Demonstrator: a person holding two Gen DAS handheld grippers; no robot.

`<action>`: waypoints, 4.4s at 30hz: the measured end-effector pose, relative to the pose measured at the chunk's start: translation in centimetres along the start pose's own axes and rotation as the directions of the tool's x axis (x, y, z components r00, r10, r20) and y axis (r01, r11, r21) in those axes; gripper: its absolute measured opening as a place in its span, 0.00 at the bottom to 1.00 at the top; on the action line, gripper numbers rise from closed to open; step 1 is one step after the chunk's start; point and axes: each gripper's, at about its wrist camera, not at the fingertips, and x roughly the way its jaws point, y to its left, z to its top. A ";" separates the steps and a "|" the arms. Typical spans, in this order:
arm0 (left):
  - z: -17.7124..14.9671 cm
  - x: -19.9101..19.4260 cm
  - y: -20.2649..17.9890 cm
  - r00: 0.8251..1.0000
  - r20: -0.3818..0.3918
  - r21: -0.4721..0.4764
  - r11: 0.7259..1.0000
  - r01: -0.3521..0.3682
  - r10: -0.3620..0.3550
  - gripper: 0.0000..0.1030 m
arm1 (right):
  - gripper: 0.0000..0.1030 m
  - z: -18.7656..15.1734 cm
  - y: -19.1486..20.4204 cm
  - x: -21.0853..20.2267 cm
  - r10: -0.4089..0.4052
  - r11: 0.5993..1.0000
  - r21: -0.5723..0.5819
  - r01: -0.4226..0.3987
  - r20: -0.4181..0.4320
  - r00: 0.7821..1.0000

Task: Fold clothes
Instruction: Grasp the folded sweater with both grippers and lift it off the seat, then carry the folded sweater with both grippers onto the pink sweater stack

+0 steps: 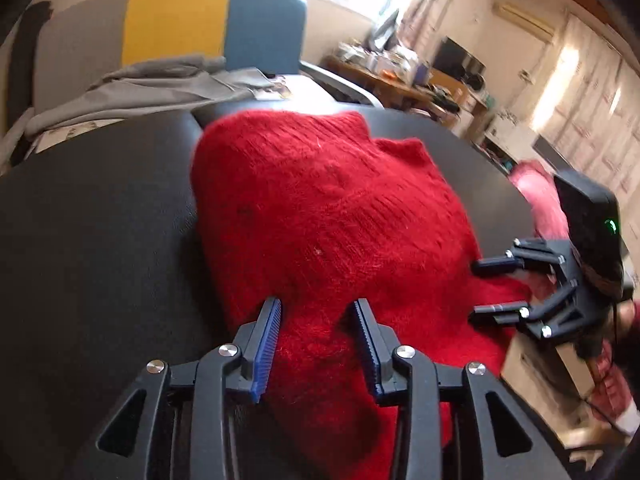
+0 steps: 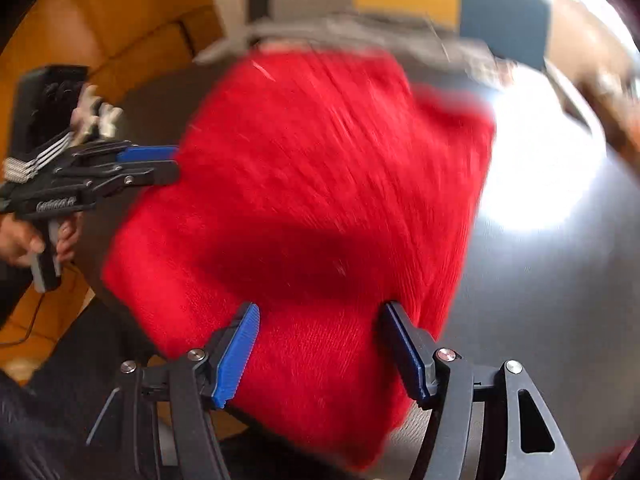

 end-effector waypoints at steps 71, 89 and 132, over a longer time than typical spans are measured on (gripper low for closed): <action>-21.2 -48.4 40.9 0.650 0.437 -0.886 0.422 0.192 0.622 0.41 | 0.46 42.8 60.5 19.8 0.623 0.609 -0.360 -0.706 -0.334 0.708; -19.9 -50.8 40.1 0.761 0.431 -0.858 0.481 0.180 0.485 0.43 | 0.46 39.7 60.4 18.9 0.677 0.586 -0.344 -0.733 -0.289 0.677; -15.1 -47.5 33.5 0.648 0.240 -0.895 0.423 -0.142 0.723 0.54 | 0.61 38.2 56.5 19.2 0.620 0.709 -0.468 -0.527 0.058 0.783</action>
